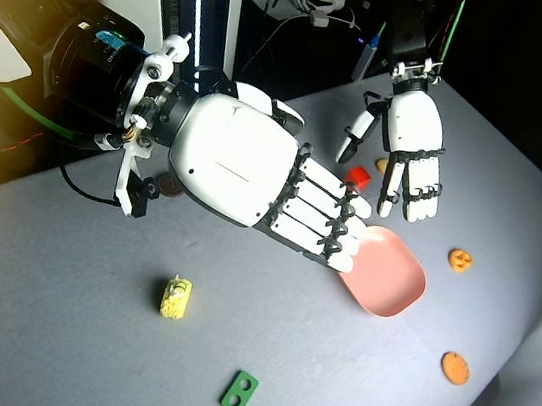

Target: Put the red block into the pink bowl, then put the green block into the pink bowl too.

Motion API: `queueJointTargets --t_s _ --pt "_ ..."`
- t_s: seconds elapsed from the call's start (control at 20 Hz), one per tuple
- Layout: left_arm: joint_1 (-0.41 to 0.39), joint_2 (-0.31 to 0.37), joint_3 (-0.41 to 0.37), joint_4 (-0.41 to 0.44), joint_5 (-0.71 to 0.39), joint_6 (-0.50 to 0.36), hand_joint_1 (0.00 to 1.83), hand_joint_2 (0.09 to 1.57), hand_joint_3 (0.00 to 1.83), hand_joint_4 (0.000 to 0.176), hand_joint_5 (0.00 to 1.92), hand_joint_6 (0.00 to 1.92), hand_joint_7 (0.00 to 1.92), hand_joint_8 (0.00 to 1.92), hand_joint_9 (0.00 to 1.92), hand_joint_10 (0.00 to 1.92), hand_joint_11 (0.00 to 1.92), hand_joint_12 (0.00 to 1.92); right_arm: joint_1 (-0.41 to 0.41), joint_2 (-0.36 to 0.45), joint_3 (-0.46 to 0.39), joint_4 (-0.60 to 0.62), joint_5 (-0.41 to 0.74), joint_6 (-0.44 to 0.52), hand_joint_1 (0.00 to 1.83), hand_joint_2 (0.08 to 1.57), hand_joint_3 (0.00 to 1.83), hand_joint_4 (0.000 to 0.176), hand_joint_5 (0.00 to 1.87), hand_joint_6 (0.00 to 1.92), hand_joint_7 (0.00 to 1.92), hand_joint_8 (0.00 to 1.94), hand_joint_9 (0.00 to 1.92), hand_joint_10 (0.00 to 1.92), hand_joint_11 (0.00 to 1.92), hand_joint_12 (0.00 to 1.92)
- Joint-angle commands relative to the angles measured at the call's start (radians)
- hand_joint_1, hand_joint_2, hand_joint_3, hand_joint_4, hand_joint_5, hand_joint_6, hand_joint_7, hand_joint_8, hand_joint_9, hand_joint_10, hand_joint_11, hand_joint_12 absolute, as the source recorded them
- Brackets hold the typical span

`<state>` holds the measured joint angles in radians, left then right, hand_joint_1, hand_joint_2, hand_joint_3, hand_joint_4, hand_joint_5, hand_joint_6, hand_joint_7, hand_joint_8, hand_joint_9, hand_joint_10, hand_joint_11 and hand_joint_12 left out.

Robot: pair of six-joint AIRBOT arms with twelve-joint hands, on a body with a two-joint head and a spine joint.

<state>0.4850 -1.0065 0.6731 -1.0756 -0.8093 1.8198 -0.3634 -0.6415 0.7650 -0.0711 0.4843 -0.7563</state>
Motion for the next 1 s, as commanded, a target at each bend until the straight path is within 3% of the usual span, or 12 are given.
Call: queueJointTargets --t_s 0.0,0.6,0.85,0.95 --pt "-0.004 0.004 0.002 0.052 -0.072 -0.001 0.92 0.88 0.01 0.000 0.44 0.00 0.00 0.00 0.00 0.00 0.00 0.00 0.011 0.008 -0.002 0.011 0.114 0.009 0.00 1.04 0.00 0.000 0.00 0.00 0.00 0.00 0.00 0.00 0.00 0.00" --pt "-0.057 -0.030 -0.001 -0.019 -0.094 -0.001 0.94 0.91 0.01 0.000 0.57 0.03 0.04 0.00 0.00 0.00 0.00 0.00 0.011 0.008 -0.002 0.007 0.114 0.009 0.00 1.04 0.00 0.000 0.00 0.00 0.00 0.00 0.00 0.00 0.00 0.00" --pt "-0.063 -0.035 -0.001 -0.034 -0.100 -0.001 0.93 0.87 0.00 0.000 0.76 0.02 0.09 0.00 0.00 0.00 0.00 0.00 0.011 0.008 -0.002 0.007 0.114 0.009 0.00 1.04 0.00 0.000 0.00 0.00 0.00 0.00 0.00 0.00 0.00 0.00" --pt "-0.063 -0.035 -0.001 -0.037 -0.101 -0.001 0.90 0.87 0.00 0.003 0.75 0.01 0.09 0.00 0.00 0.00 0.00 0.00 0.010 0.008 -0.002 0.007 0.114 0.009 0.00 1.05 0.00 0.000 0.00 0.00 0.00 0.00 0.00 0.00 0.00 0.00"
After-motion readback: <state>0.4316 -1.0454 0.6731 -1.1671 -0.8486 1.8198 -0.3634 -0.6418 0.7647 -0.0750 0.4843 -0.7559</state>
